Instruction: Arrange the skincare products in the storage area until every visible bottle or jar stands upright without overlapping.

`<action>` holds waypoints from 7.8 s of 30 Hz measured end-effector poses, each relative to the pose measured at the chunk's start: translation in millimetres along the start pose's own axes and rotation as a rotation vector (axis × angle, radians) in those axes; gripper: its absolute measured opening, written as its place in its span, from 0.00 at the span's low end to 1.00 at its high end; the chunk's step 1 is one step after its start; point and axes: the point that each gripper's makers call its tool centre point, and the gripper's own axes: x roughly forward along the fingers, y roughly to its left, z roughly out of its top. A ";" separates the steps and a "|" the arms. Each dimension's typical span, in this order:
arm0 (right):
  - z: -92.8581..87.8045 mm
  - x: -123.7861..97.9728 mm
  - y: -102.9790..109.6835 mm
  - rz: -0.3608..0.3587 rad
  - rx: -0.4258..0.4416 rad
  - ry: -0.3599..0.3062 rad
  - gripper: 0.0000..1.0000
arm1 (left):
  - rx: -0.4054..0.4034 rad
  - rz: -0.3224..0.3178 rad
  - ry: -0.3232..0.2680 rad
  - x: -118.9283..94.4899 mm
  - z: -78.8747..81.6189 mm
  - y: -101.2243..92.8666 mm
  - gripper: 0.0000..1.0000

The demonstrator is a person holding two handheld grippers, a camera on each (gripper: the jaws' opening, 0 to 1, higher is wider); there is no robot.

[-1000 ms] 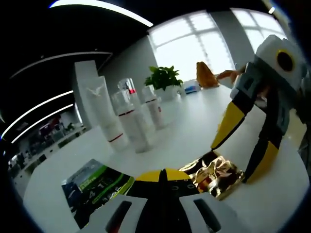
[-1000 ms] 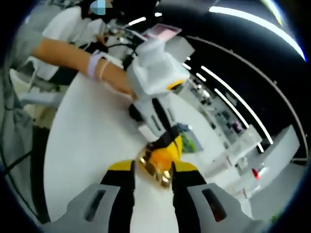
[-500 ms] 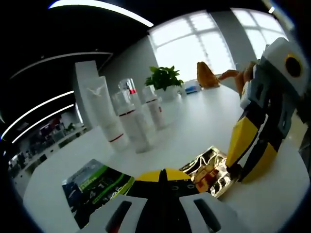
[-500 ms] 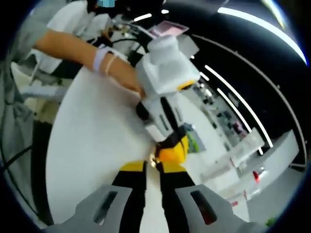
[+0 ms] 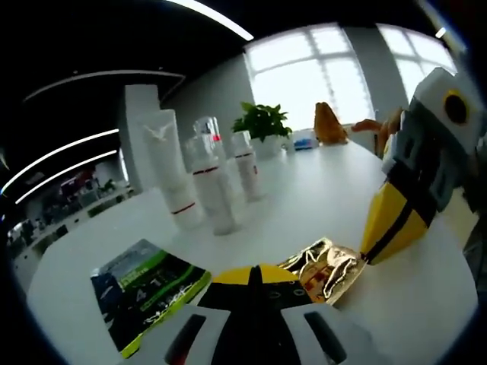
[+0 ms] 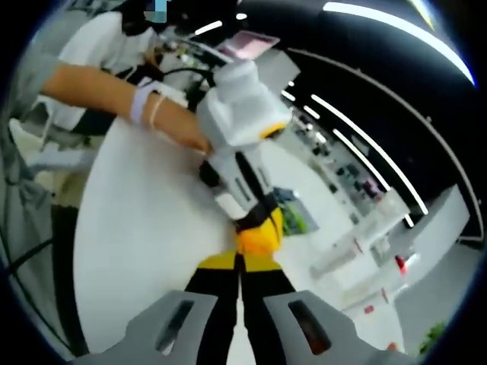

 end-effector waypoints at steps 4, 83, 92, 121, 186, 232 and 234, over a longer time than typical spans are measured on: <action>0.8 -3.2 -9.1 -0.016 0.060 -0.024 0.00 | -0.129 -0.021 -0.117 -6.7 29.6 7.6 0.02; -54.9 -104.9 7.7 -0.016 0.546 -0.223 0.46 | 0.426 -0.131 -0.111 20.6 30.3 -98.7 0.00; -54.1 -100.4 10.5 0.013 0.506 -0.150 0.48 | 0.446 -0.133 -0.104 20.0 26.2 -97.4 0.00; -95.0 -110.9 -19.4 -0.039 0.706 0.021 0.02 | 0.427 -0.204 -0.079 18.2 32.7 -120.3 0.00; -78.5 -83.6 15.8 0.038 0.680 0.105 0.41 | 0.361 -0.105 -0.174 16.0 52.5 -105.9 0.00; 61.8 -108.8 -50.5 0.731 1.525 -0.725 0.41 | -0.478 -0.622 -0.629 -55.6 139.9 -90.5 0.37; 66.5 -110.3 -48.0 0.759 1.525 -0.738 0.41 | -0.482 -0.662 -0.640 -60.7 142.2 -95.2 0.37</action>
